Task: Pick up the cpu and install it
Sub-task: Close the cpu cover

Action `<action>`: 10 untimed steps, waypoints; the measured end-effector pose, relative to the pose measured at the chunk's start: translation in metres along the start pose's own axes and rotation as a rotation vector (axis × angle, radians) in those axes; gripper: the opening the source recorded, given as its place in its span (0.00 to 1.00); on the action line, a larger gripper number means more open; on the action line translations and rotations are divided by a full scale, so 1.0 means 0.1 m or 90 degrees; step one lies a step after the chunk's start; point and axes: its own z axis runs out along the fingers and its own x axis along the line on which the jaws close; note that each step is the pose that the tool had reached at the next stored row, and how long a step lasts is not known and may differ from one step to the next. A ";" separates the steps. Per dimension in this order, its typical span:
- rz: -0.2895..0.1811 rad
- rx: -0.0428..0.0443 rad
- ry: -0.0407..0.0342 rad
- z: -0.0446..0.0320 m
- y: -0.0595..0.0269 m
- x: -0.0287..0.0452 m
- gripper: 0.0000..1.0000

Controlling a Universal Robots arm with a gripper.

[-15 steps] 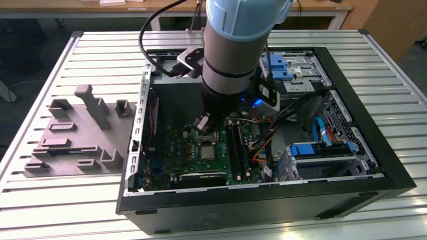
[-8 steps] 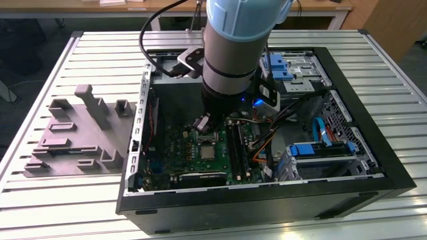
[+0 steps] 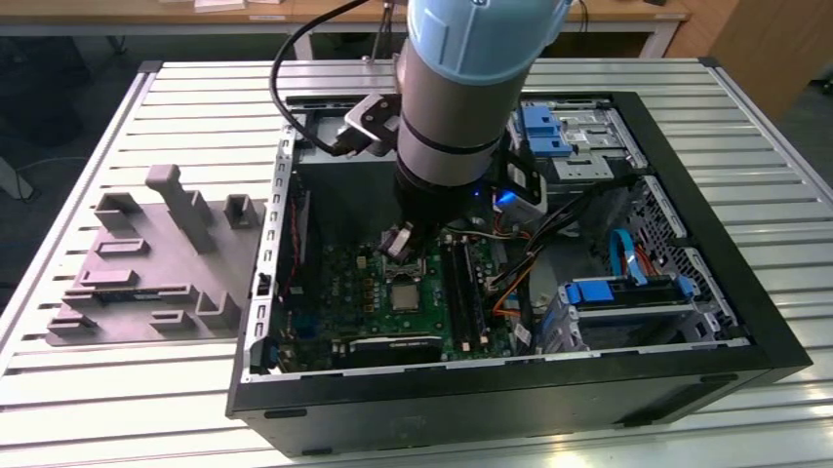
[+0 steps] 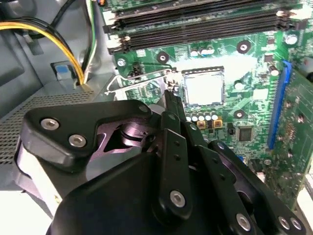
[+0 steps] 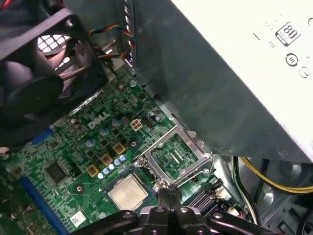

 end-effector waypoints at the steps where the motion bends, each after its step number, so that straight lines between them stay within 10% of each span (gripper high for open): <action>1: -0.001 -0.0056 -0.0063 0.001 -0.010 -0.009 0.11; 4: -0.006 -0.0153 -0.0166 0.013 -0.046 -0.038 0.11; 10: -0.050 -0.0198 -0.0089 0.050 -0.075 -0.052 0.11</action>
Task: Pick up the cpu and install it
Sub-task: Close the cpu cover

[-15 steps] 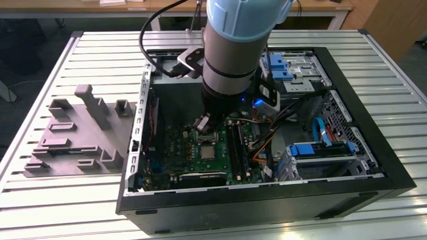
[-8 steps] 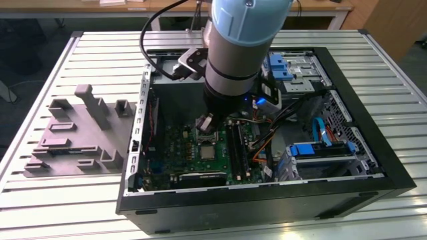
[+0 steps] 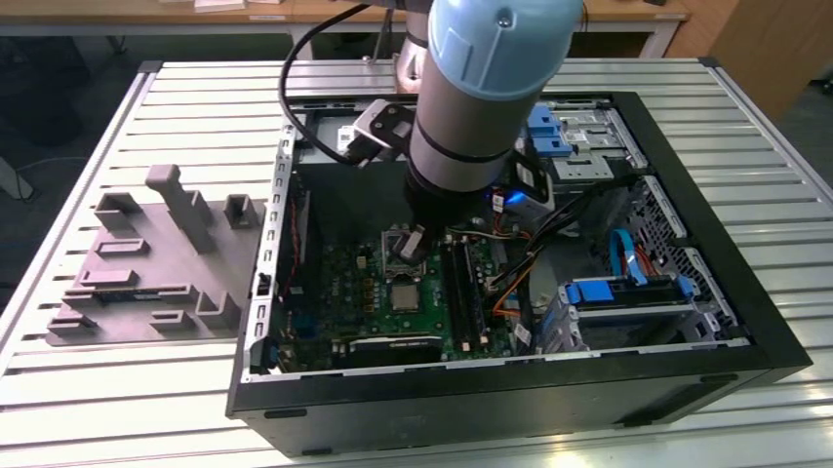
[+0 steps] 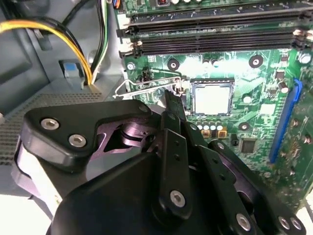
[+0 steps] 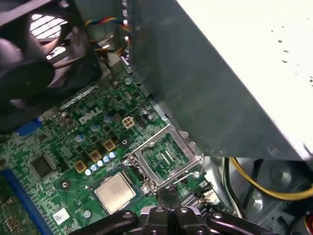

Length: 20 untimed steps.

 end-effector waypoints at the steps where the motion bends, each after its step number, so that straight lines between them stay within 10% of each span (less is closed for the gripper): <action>1: -0.007 -0.0008 0.0014 0.003 -0.003 -0.001 0.11; 3: -0.013 -0.0054 -0.0032 0.006 -0.016 -0.008 0.11; 7: -0.018 -0.0295 -0.0361 0.008 -0.037 -0.023 0.11; 20: -0.019 -0.0309 -0.0378 0.009 -0.036 -0.023 0.11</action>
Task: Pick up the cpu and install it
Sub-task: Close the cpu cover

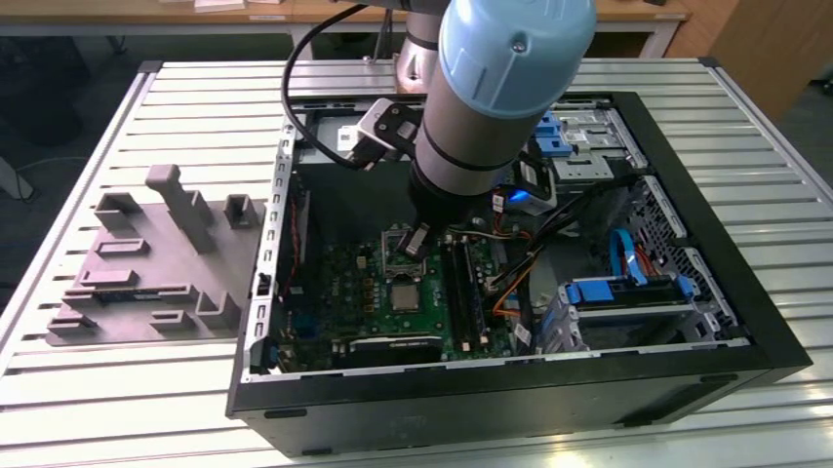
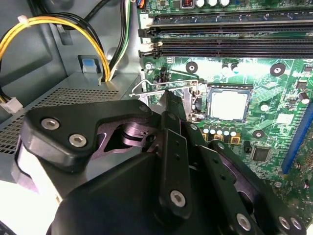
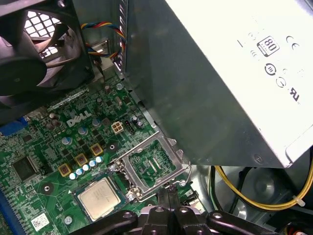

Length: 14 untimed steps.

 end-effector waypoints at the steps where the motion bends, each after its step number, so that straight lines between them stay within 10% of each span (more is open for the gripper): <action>1: 0.000 0.0000 0.0000 0.000 0.000 0.000 0.11; 7: -0.031 -0.0069 0.0055 0.007 -0.002 0.001 0.11; 14: -0.040 -0.0274 -0.0232 0.042 -0.058 -0.026 0.11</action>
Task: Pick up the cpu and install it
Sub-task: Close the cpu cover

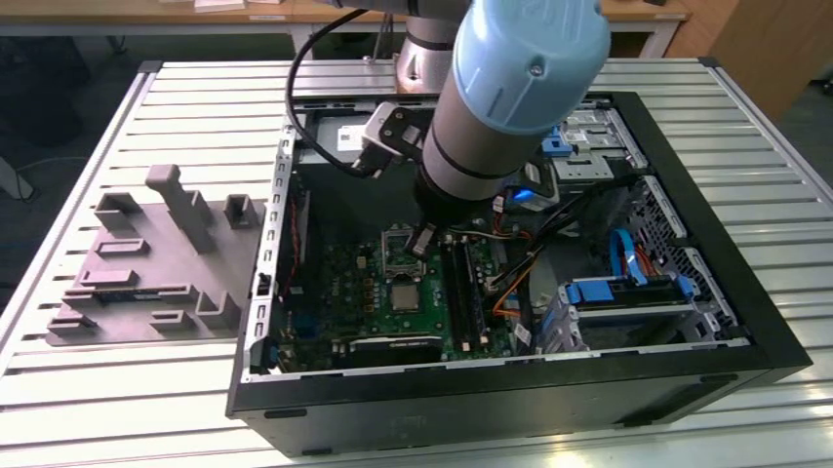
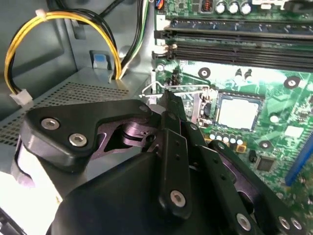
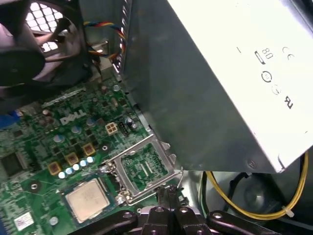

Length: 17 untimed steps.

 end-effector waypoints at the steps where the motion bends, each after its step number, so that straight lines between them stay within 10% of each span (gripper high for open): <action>1: 0.000 -0.0006 -0.0010 0.011 -0.006 0.000 0.11; 17: -0.003 0.0055 0.0113 0.128 -0.089 -0.141 0.11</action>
